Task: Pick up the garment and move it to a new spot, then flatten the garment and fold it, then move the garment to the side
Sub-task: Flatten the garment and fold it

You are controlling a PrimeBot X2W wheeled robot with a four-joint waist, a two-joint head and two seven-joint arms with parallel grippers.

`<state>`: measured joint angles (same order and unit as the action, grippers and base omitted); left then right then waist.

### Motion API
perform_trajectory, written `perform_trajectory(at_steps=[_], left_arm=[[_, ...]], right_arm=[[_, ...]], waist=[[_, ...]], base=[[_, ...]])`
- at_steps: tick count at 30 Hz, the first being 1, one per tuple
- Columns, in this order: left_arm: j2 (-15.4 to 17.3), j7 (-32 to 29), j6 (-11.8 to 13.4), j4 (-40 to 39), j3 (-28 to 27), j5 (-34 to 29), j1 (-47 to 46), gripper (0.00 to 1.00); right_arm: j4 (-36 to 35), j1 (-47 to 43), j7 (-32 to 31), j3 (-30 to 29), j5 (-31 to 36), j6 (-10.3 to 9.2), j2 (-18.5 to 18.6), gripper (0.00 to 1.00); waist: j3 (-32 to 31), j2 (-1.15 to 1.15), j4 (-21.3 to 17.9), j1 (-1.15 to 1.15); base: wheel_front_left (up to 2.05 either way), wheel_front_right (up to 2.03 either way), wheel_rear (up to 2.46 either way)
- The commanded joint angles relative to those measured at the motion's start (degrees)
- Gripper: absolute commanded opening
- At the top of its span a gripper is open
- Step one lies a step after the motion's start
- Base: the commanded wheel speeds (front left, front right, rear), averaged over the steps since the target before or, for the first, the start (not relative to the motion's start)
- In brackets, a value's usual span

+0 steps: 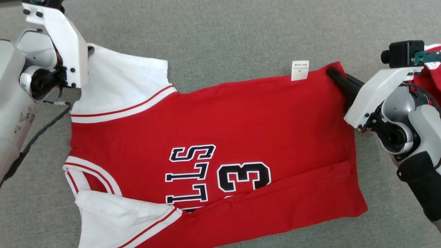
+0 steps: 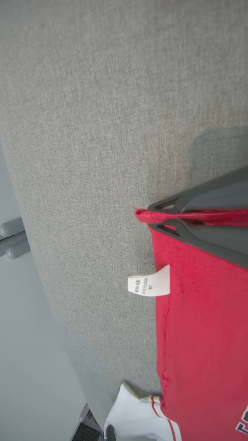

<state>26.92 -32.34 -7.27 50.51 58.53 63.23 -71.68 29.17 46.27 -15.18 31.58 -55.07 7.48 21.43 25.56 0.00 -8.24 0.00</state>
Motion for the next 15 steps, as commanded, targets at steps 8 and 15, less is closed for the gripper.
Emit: perform_trajectory(at_steps=[8,15], left_arm=[[1.5,-3.1,-0.3,-4.4,1.4,4.3,4.3,0.00],[3.8,-8.8,-0.2,-10.4,2.4,9.7,8.5,0.00]], right_arm=[[2.4,-3.7,4.3,3.1,-2.3,0.04,2.1,0.00],[3.9,-6.1,7.5,6.4,-3.8,0.04,4.4,0.00]], waist=[[-8.0,0.00,2.7,0.00],[-13.5,0.00,5.1,0.00]], base=[[0.00,0.00,0.00],[0.00,0.00,0.00]])
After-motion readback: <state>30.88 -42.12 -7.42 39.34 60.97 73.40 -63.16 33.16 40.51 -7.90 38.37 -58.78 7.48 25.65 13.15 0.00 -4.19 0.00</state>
